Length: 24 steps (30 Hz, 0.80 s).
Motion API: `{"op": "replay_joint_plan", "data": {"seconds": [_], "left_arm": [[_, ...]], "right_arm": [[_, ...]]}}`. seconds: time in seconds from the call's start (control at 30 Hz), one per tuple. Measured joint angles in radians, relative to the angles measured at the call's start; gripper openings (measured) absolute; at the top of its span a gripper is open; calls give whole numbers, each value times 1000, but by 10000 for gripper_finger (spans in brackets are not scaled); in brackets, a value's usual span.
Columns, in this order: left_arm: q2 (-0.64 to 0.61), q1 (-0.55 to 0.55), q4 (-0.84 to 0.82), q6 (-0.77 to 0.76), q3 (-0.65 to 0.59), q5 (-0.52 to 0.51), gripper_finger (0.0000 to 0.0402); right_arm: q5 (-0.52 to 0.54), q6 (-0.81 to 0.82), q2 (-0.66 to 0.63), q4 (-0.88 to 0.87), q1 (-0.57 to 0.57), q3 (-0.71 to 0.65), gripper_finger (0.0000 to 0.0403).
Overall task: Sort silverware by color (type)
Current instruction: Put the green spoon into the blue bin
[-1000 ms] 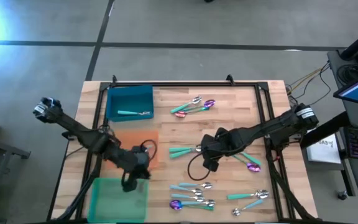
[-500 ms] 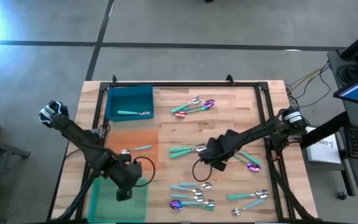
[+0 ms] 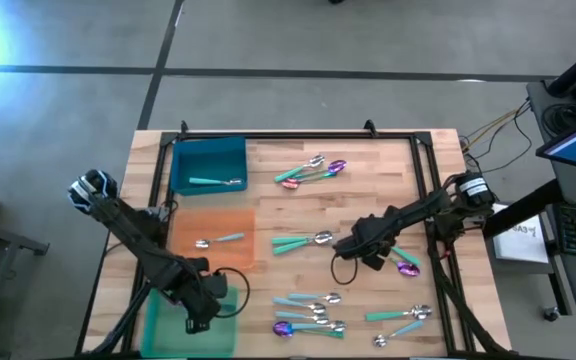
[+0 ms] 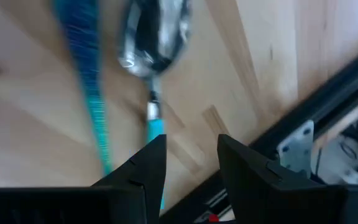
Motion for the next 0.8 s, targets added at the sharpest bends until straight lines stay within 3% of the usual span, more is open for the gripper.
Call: {"op": "replay_joint_plan", "data": {"seconds": [0.47,0.8], "left_arm": [[-6,2,-20,105,133,-136,145],[-7,3,-169,114,232,-283,145]], "right_arm": [[-69,16,-13,181,-3,-173,121],[-68,14,-45,172,-3,-130,116]]}}
